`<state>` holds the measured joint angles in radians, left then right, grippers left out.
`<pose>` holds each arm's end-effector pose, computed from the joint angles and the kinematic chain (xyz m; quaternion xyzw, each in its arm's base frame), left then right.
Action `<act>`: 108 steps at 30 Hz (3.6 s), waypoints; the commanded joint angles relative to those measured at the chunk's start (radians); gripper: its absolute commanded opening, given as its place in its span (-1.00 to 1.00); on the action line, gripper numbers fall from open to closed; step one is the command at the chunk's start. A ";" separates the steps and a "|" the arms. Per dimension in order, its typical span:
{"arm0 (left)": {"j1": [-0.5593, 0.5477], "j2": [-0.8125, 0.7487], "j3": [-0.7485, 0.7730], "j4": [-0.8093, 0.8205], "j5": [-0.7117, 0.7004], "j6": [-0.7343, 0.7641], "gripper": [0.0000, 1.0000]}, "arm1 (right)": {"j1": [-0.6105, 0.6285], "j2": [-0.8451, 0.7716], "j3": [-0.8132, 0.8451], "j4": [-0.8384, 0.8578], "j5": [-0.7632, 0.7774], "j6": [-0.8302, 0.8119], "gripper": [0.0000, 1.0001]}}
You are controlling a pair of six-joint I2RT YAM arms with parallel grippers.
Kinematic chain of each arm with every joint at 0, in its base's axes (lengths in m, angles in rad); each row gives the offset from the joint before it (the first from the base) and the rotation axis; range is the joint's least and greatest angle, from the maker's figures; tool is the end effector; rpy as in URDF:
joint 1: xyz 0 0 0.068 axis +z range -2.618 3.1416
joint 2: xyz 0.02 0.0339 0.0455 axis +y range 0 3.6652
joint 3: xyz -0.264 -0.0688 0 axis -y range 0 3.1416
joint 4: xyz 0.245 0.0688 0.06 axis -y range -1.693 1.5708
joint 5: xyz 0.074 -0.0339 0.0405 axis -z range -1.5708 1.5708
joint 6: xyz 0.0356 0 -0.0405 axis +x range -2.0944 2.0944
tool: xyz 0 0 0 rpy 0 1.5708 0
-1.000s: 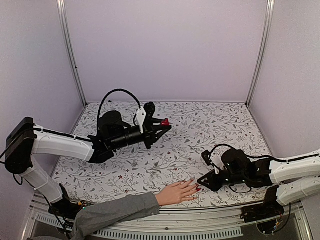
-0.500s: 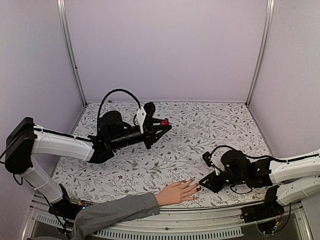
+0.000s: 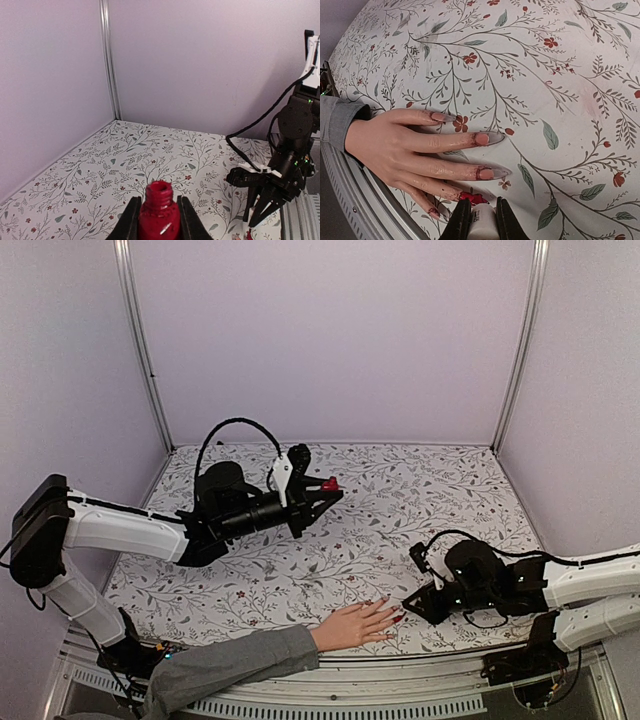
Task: Paint the nails
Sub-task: Paint the nail polish on the nail.
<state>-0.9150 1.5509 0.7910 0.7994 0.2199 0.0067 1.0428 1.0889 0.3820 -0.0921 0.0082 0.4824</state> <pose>0.2026 -0.2761 0.2565 0.3772 0.5818 -0.3827 0.6106 0.1007 0.1721 0.1554 -0.2547 0.8907 0.2573 0.2748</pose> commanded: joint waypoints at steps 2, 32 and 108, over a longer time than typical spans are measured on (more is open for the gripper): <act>0.015 -0.009 0.007 0.035 0.004 -0.004 -1.00 | 0.008 -0.023 -0.008 -0.020 0.024 0.016 -1.00; 0.014 -0.015 0.004 0.032 0.004 -0.004 -1.00 | 0.008 0.002 0.016 0.073 -0.048 -0.054 -1.00; 0.016 -0.012 0.004 0.034 0.006 -0.004 -1.00 | 0.008 0.006 -0.012 0.008 0.024 0.016 -1.00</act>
<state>-0.9150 1.5509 0.7910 0.8024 0.2234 0.0067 1.0428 1.0885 0.3721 -0.0547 -0.0265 0.4690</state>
